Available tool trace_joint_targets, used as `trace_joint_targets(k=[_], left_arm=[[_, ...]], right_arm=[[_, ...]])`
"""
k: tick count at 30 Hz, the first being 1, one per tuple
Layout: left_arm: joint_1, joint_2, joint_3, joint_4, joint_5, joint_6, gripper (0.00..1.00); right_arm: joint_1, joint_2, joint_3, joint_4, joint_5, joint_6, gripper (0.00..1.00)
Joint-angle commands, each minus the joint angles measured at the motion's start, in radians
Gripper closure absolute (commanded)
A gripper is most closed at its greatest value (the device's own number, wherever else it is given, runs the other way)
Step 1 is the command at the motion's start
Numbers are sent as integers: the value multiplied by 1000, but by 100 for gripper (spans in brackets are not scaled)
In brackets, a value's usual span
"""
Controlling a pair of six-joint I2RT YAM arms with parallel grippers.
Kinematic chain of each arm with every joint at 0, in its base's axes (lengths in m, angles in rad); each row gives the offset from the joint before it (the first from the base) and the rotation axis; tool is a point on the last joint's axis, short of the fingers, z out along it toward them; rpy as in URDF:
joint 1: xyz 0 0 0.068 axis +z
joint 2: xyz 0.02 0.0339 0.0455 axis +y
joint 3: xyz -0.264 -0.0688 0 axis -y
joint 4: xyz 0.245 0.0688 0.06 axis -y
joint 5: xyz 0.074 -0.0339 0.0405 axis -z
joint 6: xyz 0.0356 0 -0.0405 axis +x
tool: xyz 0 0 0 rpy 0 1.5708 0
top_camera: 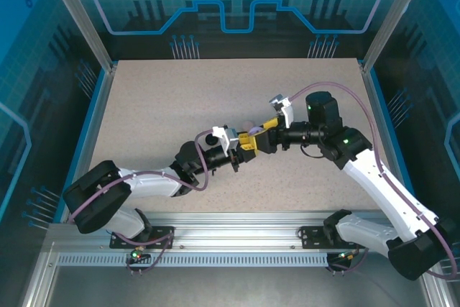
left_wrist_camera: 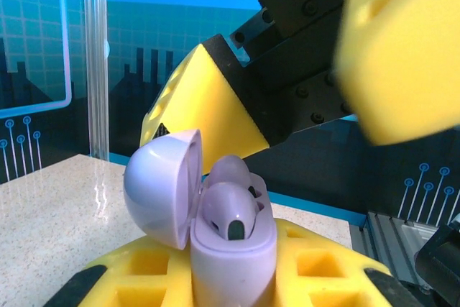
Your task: Insert the wireless bluetooth earbuds into the charging case
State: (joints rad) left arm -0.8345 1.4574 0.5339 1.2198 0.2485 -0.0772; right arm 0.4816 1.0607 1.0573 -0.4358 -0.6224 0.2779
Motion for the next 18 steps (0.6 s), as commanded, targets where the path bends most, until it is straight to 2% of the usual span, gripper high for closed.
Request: trace_joint_targets(k=[1, 4, 7, 14, 18], left_arm=[[-6, -3, 29, 3, 13, -1, 97], [-6, -6, 30, -4, 7, 4, 97], [-6, -3, 32, -10, 4, 4, 97], [-6, -3, 34, -13, 5, 6, 97], [-7, -10, 34, -24, 2, 11, 97]], right_arm=[[1, -17, 4, 35, -87, 8, 32], [2, -31, 7, 16, -67, -2, 41], [1, -50, 6, 10, -38, -8, 44], [-4, -68, 6, -33, 39, -29, 41], [-6, -89, 31, -117, 214, -57, 35]])
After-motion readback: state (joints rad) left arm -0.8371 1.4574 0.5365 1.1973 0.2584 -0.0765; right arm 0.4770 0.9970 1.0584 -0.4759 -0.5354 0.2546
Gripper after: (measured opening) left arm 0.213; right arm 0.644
